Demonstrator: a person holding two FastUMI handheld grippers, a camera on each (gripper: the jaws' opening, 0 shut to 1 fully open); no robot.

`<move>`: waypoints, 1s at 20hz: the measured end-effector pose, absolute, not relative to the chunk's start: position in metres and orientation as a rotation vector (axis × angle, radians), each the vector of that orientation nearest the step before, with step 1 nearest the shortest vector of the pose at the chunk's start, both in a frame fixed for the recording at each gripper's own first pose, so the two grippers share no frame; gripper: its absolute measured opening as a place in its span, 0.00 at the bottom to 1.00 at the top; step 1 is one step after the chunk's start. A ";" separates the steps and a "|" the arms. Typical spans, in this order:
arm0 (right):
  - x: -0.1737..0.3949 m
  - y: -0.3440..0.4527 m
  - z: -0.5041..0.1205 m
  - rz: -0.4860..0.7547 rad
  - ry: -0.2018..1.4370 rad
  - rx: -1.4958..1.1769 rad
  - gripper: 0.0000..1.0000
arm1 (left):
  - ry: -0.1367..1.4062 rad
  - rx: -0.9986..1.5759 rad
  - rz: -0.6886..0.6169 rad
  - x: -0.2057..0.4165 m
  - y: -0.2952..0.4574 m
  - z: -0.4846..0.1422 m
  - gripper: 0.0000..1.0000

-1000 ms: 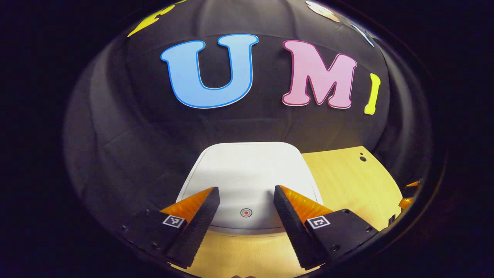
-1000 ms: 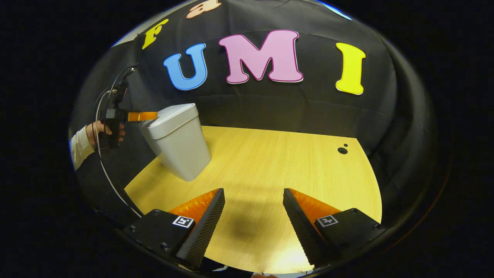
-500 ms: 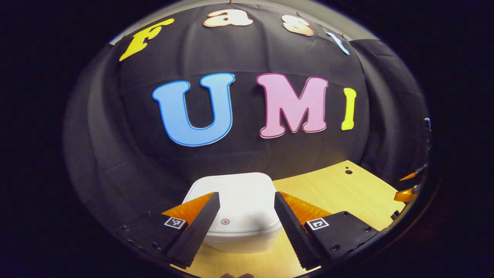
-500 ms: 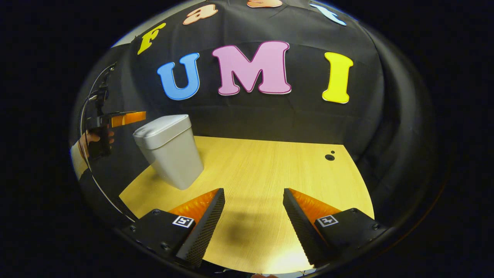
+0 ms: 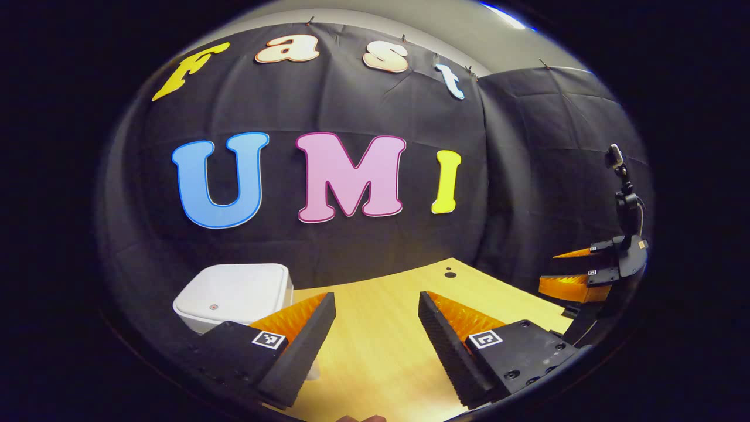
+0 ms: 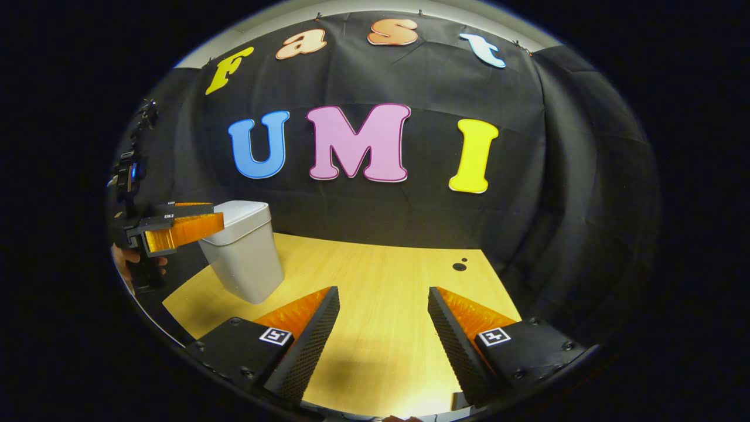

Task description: Press the lid of the desktop garbage bin to open it, pick up the crumpled paper on the desktop and throw it into the bin, then pick up the pop can on the desktop and drop it into the bin, and finally close the garbage bin lid.

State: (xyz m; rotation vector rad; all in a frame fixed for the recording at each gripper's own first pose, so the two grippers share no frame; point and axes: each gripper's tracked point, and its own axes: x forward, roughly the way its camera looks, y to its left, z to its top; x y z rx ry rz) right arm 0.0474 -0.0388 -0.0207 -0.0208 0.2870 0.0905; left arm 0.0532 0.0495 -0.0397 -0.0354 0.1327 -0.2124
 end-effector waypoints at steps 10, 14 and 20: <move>0.032 -0.202 -0.004 0.147 0.118 -0.074 0.98 | -0.035 -0.152 -0.007 0.032 -0.129 -0.011 0.98; 0.037 -0.266 -0.009 0.148 0.143 -0.007 0.98 | -0.019 -0.160 0.002 0.043 -0.206 -0.019 0.98; 0.039 -0.320 -0.009 0.108 0.119 0.028 0.98 | -0.018 -0.142 -0.021 0.070 -0.281 -0.028 0.98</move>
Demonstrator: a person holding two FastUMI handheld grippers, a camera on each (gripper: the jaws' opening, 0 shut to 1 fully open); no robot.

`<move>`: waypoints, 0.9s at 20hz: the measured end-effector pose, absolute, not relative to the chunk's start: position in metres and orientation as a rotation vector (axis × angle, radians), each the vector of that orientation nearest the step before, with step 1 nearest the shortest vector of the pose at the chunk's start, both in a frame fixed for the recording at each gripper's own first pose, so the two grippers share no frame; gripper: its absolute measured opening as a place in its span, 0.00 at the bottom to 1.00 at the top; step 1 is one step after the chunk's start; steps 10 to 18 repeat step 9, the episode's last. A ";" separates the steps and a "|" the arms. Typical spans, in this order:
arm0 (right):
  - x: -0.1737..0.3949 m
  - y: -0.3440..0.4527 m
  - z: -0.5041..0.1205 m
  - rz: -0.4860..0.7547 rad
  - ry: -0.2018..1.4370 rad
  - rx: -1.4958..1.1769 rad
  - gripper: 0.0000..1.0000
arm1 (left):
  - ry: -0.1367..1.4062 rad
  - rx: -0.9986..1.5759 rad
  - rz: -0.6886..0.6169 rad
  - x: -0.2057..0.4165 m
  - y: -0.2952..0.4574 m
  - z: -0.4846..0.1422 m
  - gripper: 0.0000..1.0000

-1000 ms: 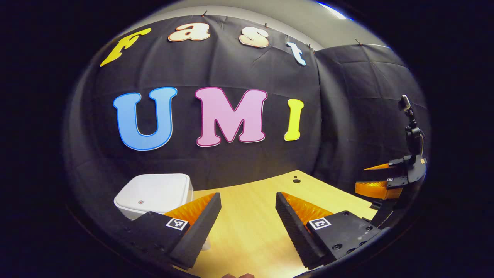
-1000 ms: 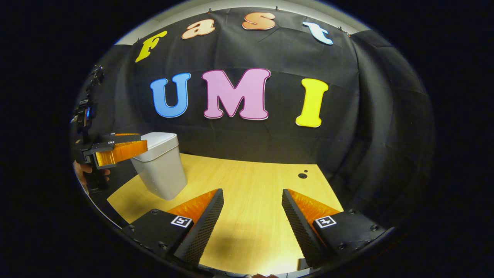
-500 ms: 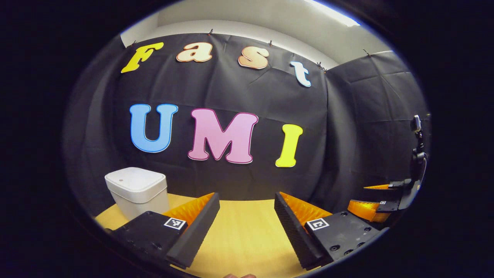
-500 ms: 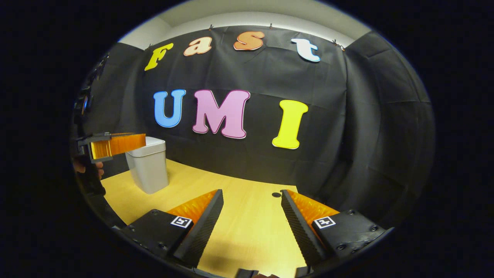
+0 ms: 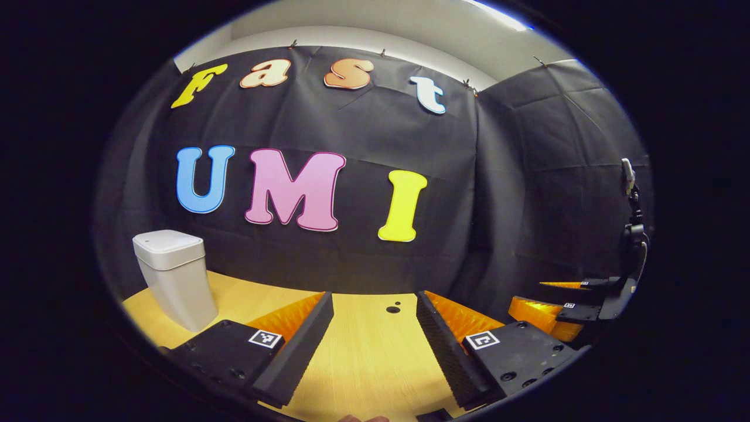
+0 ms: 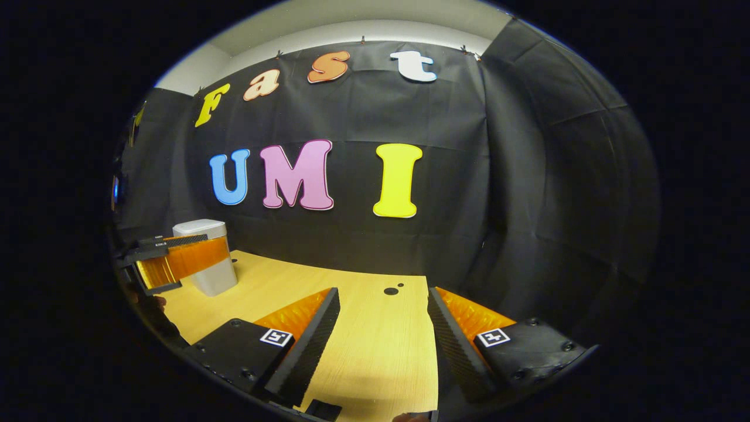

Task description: Press the lid of the desktop garbage bin to open it, pick up the crumpled paper on the desktop and throw it into the bin, then pick up the pop can on the desktop and drop it into the bin, and finally close the garbage bin lid.

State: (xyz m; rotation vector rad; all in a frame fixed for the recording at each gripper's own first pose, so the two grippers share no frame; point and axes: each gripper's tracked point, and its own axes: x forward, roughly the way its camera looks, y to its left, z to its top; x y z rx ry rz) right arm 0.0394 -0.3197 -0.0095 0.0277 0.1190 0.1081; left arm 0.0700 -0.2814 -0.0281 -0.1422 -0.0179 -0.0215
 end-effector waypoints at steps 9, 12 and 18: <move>0.055 -0.364 -0.015 0.088 0.059 0.084 0.84 | 0.116 -0.244 -0.016 0.118 -0.347 -0.094 0.98; 0.055 -0.364 -0.015 0.088 0.059 0.084 0.84 | 0.116 -0.244 -0.016 0.118 -0.347 -0.094 0.98; 0.055 -0.364 -0.015 0.088 0.059 0.084 0.84 | 0.116 -0.244 -0.016 0.118 -0.347 -0.094 0.98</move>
